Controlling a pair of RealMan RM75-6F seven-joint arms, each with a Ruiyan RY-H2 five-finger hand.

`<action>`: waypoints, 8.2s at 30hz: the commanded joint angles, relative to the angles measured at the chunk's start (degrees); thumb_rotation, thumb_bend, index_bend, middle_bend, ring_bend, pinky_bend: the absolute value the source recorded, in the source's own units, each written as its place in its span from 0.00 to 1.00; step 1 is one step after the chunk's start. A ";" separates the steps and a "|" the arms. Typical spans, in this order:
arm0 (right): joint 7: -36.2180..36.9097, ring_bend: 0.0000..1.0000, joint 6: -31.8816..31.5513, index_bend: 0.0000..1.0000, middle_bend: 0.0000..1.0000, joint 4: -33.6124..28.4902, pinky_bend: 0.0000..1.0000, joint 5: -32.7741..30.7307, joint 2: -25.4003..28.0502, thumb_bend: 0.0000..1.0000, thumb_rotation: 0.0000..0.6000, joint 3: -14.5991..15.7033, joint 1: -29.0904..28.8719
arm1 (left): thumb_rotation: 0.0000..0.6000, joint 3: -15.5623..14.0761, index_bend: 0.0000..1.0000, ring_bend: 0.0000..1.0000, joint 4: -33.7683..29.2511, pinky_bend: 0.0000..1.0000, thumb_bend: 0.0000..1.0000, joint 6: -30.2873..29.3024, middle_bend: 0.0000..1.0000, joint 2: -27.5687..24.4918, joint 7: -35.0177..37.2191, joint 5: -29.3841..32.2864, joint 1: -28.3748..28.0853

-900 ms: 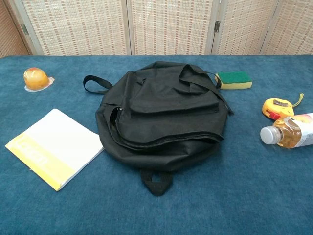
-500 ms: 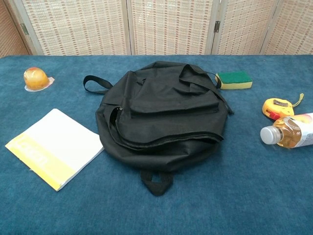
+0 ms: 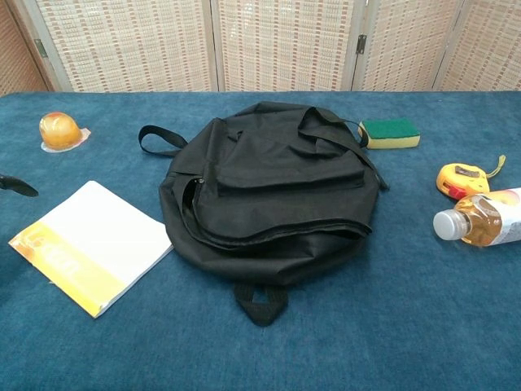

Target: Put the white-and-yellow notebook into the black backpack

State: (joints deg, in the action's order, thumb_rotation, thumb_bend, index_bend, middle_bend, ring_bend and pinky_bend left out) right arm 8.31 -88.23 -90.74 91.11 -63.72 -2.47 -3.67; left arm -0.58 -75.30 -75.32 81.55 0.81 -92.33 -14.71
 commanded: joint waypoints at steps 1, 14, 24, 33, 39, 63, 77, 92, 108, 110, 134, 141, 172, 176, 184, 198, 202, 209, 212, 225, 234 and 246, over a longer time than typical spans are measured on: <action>-0.20 0.06 -0.14 0.07 0.13 -0.17 0.10 0.03 0.04 0.10 1.00 0.05 0.11 | 1.00 -0.19 0.23 0.16 2.39 0.13 0.18 0.94 0.23 2.20 0.57 -0.18 -1.00; -0.49 0.06 -0.18 0.07 0.13 -0.23 0.10 -0.09 -0.12 0.10 1.00 0.12 0.24 | 1.00 0.32 0.23 0.16 7.65 0.13 0.18 3.79 0.23 6.31 0.57 0.95 -3.68; -0.48 0.06 0.03 0.07 0.13 0.03 0.10 -0.46 -0.18 0.10 1.00 0.05 0.24 | 1.00 0.50 0.22 0.15 8.56 0.13 0.18 6.20 0.23 7.05 0.20 2.48 -5.19; -0.65 0.06 0.41 0.07 0.13 0.11 0.10 -0.73 -0.30 0.10 1.00 0.03 0.14 | 1.00 0.52 0.22 0.15 9.90 0.13 0.18 8.17 0.23 8.25 1.20 3.33 -6.64; -0.89 0.06 0.38 0.08 0.13 0.07 0.10 -0.84 -0.35 0.10 1.00 0.03 0.22 | 1.00 0.46 0.24 0.17 12.18 0.13 0.18 6.61 0.23 10.13 4.20 2.62 -6.84; -1.61 0.06 0.45 0.09 0.13 -0.42 0.10 -1.01 -0.33 0.10 1.00 0.05 0.36 | 1.00 2.84 0.37 0.26 29.06 0.17 0.33 -2.77 0.36 22.95 21.44 1.90 -6.91; -0.86 0.07 -0.16 0.09 0.13 0.10 0.10 -0.93 -0.23 0.10 1.00 0.17 0.86 | 1.00 3.19 0.60 0.31 34.55 0.18 0.36 -8.27 0.42 26.16 24.69 1.66 -5.95; -0.74 0.07 -0.14 0.09 0.13 0.21 0.10 -0.48 -0.23 0.10 1.00 0.27 0.80 | 1.00 2.23 0.70 0.35 38.10 0.19 0.46 -11.34 0.48 27.50 25.22 0.93 -5.02; -7.23 0.09 10.27 0.14 0.16 -5.04 0.10 2.71 -1.98 0.16 1.00 1.57 -5.73 | 1.00 2.92 0.73 0.40 36.57 0.21 0.47 -26.88 0.54 22.69 18.72 -2.84 -3.33; -8.60 0.09 13.39 0.14 0.17 -6.05 0.10 2.59 -3.31 0.17 1.00 1.39 -7.74 | 1.00 3.07 0.73 0.40 35.12 0.21 0.47 -28.16 0.54 21.74 17.90 -3.27 -3.38; -14.21 0.14 37.13 0.26 0.21 -1.46 0.10 -12.47 -22.76 0.27 1.00 -7.22 -27.80 | 1.00 2.94 0.73 0.40 24.67 0.20 0.47 -31.12 0.54 16.21 12.36 -5.89 -3.18; -14.65 0.15 39.65 0.29 0.23 0.16 0.10 -17.07 -24.11 0.34 1.00 -9.16 -30.96 | 1.00 3.08 0.73 0.40 24.51 0.20 0.47 -30.99 0.54 16.13 12.52 -6.06 -3.26; -23.36 0.26 33.46 0.75 0.38 8.43 0.19 -43.86 -37.93 0.76 1.00 -22.52 -44.49 | 1.00 -0.53 0.73 0.44 20.45 0.25 0.47 -32.04 0.57 16.95 13.15 -17.32 -9.48; -23.93 0.26 31.24 0.75 0.38 10.38 0.19 -45.59 -40.29 0.77 1.00 -24.52 -46.41 | 1.00 -0.17 0.73 0.48 19.55 0.36 0.47 -31.34 0.61 17.68 12.90 -18.89 -11.80; -22.82 0.26 30.44 0.74 0.38 12.57 0.19 -48.18 -42.74 0.79 1.00 -28.08 -49.46 | 1.00 0.37 0.74 0.54 19.76 0.49 0.47 -28.95 0.66 20.05 13.60 -20.66 -16.15; -19.48 0.27 32.11 0.74 0.38 9.75 0.19 -50.63 -41.34 0.79 1.00 -29.53 -50.40 | 1.00 5.47 0.74 0.55 28.33 0.51 0.47 -23.39 0.68 28.31 17.03 -16.58 -24.48; -18.82 0.27 32.44 0.74 0.38 9.03 0.19 -51.11 -40.69 0.79 1.00 -29.77 -50.65 | 1.00 4.68 0.74 0.56 31.84 0.51 0.47 -22.01 0.68 30.85 18.39 -16.00 -25.59; -17.27 0.27 33.00 0.74 0.38 8.48 0.19 -51.53 -39.62 0.79 1.00 -29.72 -50.71 | 1.00 1.83 0.74 0.56 37.97 0.51 0.47 -19.71 0.69 34.92 17.73 -15.75 -26.00; -16.32 0.27 33.19 0.74 0.38 8.20 0.19 -51.40 -38.98 0.79 1.00 -29.77 -50.53 | 1.00 0.55 0.74 0.56 39.97 0.51 0.47 -19.20 0.69 35.91 17.59 -15.52 -25.42; -12.63 0.27 35.35 0.73 0.38 4.80 0.19 -51.54 -36.14 0.79 1.00 -28.90 -49.63 | 1.00 -0.32 0.74 0.56 50.37 0.51 0.47 -17.75 0.69 39.14 16.31 -12.88 -25.79; -11.49 0.27 35.30 0.73 0.38 1.74 0.19 -51.07 -34.55 0.79 1.00 -27.56 -49.06 | 1.00 2.47 0.74 0.56 54.18 0.51 0.47 -17.47 0.69 40.00 13.85 -9.32 -28.73; -10.11 0.27 35.35 0.73 0.38 0.49 0.19 -51.74 -33.80 0.79 1.00 -27.08 -49.38 | 1.00 -0.04 0.74 0.56 53.21 0.50 0.47 -14.97 0.69 38.78 6.95 -9.69 -31.03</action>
State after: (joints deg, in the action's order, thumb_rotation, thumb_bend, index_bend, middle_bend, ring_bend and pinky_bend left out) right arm -1.82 -52.88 -90.24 39.39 -97.54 -29.57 -53.04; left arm 0.35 -21.49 -91.29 120.47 8.72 -101.41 -45.55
